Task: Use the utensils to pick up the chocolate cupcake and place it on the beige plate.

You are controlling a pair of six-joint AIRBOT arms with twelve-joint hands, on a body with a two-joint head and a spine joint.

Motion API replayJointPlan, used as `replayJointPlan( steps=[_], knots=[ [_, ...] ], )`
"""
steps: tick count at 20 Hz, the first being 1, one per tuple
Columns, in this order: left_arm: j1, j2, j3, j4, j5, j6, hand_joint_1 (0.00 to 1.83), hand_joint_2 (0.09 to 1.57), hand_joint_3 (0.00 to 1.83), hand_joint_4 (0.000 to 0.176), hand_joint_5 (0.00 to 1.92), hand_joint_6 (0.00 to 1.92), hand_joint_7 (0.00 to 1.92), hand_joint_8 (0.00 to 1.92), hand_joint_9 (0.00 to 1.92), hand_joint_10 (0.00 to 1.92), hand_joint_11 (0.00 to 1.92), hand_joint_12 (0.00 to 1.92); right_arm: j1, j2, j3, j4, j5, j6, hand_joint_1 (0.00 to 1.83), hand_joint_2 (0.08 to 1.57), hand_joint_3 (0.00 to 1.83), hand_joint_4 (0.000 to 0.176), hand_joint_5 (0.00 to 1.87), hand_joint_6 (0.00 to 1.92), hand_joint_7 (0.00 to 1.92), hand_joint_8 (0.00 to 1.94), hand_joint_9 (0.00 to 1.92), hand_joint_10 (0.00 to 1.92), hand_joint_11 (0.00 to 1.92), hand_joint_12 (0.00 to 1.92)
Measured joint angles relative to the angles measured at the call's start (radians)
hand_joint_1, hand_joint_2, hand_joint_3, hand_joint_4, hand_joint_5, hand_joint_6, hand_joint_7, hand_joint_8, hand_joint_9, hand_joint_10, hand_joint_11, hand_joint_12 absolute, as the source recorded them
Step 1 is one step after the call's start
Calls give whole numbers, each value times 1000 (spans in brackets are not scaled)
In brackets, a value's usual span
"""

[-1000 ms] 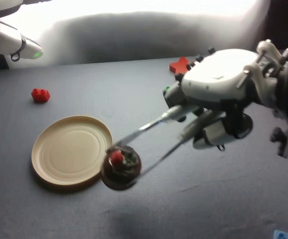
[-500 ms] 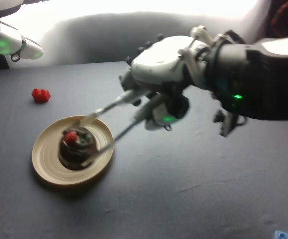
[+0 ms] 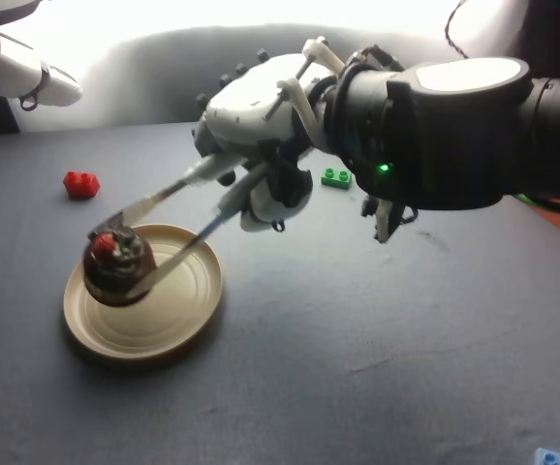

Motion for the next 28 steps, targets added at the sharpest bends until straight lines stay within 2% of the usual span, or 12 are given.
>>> replayJointPlan(
  steps=[2,3,7,13,14,19,20,21,22,24,27,28],
  knots=[
    [0,-13,7,0,0,0,295,1134,0,0,85,3,57,5,82,5,0,257,-14,-2,8,2,-3,-5,1119,1306,0,0,672,1336,627,1676,423,1472,349,1746],
    [-1,-16,7,0,1,0,286,1137,1,0,73,0,50,2,88,6,0,259,-19,-5,15,2,-3,-5,1098,1321,4,0,637,1399,606,1693,412,1470,342,1743],
    [-1,-25,11,0,7,-1,273,1138,0,0,52,0,27,0,71,0,0,240,-32,-12,28,1,-7,-13,1096,1319,1,0,647,1399,607,1675,406,1456,304,1751],
    [-1,-25,14,0,5,0,263,1145,2,0,44,3,27,2,55,3,0,200,-34,-24,32,2,0,-13,1115,1296,1,0,682,1349,643,1626,453,1418,366,1719],
    [-1,-25,14,0,5,0,258,1145,1,0,47,3,32,4,50,0,0,195,-34,-24,32,2,-1,-13,1099,1311,1,0,650,1397,627,1647,431,1430,327,1745],
    [-1,-26,14,0,5,0,253,1147,0,0,38,4,19,2,56,5,0,211,-34,-24,32,2,-5,-16,1098,1318,0,0,658,1391,597,1683,381,1469,267,1788],
    [-1,-26,14,0,5,-1,270,1144,0,0,44,3,28,3,73,7,0,242,-34,-23,32,2,-5,-16,1108,1302,0,0,679,1361,625,1641,400,1452,277,1776],
    [-1,-26,14,0,5,0,261,1145,0,0,45,3,31,3,77,7,0,244,-34,-23,32,2,-5,-16,1093,1312,4,0,651,1413,616,1640,407,1448,284,1760],
    [-2,-26,14,1,6,-1,280,1142,0,0,61,7,43,6,85,8,0,248,-34,-23,32,2,-5,-16,1094,1310,0,9,650,1425,629,1610,423,1426,302,1737],
    [-2,-26,14,0,6,0,270,1140,0,0,52,2,27,6,60,3,0,193,-34,-23,32,2,-7,-5,1099,1305,0,4,661,1405,631,1613,414,1425,295,1746],
    [-2,-26,14,0,6,0,280,1138,0,0,53,3,46,4,99,7,0,301,-34,-23,32,2,-8,0,1100,1306,0,0,647,1405,642,1620,432,1467,361,1763],
    [-2,-26,14,0,6,-1,277,1138,0,0,52,2,45,2,99,5,0,283,-34,-23,32,2,-8,0,1102,1305,0,0,644,1401,651,1614,431,1462,348,1773]
  ],
)
